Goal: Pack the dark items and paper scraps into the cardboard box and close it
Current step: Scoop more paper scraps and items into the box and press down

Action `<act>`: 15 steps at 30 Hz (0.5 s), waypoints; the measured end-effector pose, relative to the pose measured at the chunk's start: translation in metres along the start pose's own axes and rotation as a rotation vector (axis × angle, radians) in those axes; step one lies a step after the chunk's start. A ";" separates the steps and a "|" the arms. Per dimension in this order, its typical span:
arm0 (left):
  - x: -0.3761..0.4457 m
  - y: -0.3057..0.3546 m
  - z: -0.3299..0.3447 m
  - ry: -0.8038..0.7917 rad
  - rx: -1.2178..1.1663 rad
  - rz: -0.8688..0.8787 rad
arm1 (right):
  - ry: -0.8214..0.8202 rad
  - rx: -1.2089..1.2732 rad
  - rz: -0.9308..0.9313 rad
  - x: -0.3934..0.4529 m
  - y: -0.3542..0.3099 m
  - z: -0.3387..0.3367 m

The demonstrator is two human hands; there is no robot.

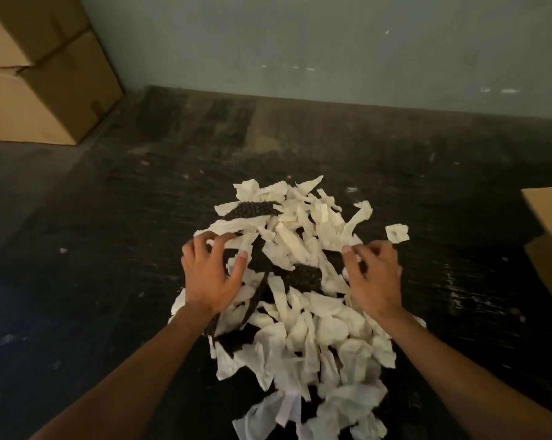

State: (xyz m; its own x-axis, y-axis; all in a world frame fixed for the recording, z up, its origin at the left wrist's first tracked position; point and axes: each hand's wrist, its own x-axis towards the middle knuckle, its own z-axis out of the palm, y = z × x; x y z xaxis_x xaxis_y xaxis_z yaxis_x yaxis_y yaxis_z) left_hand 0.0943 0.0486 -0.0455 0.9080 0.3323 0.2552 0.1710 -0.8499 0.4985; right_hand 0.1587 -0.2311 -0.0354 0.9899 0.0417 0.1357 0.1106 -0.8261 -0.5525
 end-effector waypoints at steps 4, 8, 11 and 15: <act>0.061 -0.010 0.004 -0.105 -0.020 -0.138 | 0.001 0.069 0.105 0.060 0.005 -0.002; 0.120 -0.017 0.016 -0.253 -0.021 -0.310 | 0.110 0.064 0.213 0.115 0.020 -0.004; 0.148 -0.017 0.029 -0.374 -0.035 -0.360 | -0.059 0.093 0.433 0.157 0.037 0.005; 0.168 -0.016 0.053 -0.513 -0.068 -0.262 | -0.396 -0.026 0.398 0.180 0.037 0.022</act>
State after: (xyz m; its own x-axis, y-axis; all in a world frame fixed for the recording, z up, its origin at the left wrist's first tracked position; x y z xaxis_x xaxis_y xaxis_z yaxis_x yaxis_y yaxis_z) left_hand 0.2645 0.0966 -0.0548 0.9109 0.2727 -0.3098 0.4053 -0.7323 0.5472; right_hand 0.3433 -0.2423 -0.0495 0.9132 -0.0723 -0.4011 -0.2757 -0.8345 -0.4771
